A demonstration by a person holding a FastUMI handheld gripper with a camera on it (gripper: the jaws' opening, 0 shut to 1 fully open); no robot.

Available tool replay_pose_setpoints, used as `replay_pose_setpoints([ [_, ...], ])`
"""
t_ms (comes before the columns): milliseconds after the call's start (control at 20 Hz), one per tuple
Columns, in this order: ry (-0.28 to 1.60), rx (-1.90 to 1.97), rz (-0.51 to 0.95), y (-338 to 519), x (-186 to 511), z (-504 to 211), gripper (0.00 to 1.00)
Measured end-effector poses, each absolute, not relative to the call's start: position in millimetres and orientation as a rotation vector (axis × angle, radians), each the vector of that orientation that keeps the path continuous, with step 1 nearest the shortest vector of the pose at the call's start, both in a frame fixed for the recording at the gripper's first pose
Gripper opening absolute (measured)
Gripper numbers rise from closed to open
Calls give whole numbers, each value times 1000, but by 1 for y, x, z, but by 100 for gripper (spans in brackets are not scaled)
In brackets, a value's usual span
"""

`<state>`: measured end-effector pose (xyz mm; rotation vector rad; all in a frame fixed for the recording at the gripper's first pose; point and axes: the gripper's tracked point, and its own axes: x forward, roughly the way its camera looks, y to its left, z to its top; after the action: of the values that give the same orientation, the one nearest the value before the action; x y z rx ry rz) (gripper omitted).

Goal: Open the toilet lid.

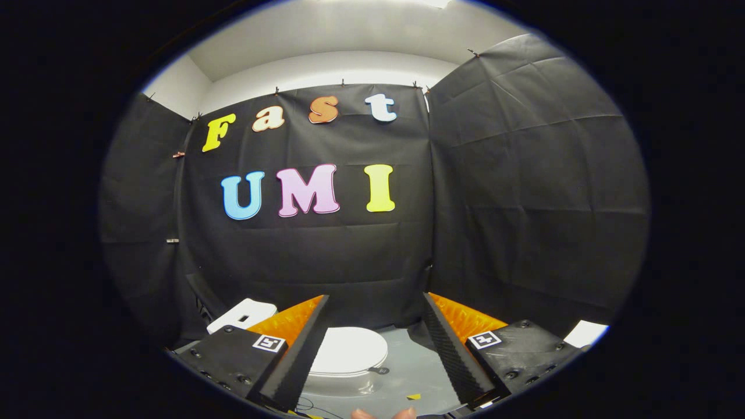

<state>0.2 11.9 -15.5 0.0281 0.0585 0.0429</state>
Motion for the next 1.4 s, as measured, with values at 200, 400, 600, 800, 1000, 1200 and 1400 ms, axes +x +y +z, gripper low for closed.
replay_pose_setpoints([
  [200,18,17,51,15,-1,-5,98],
  [400,-63,6,84,24,-1,8,98],
  [600,-113,1,116,29,12,1,98],
  [800,-91,-3,139,29,36,-30,98],
  [1000,-58,-10,159,21,63,-69,98],
  [1200,12,46,203,16,88,-114,98],
  [1400,103,137,256,14,114,-165,98],
])
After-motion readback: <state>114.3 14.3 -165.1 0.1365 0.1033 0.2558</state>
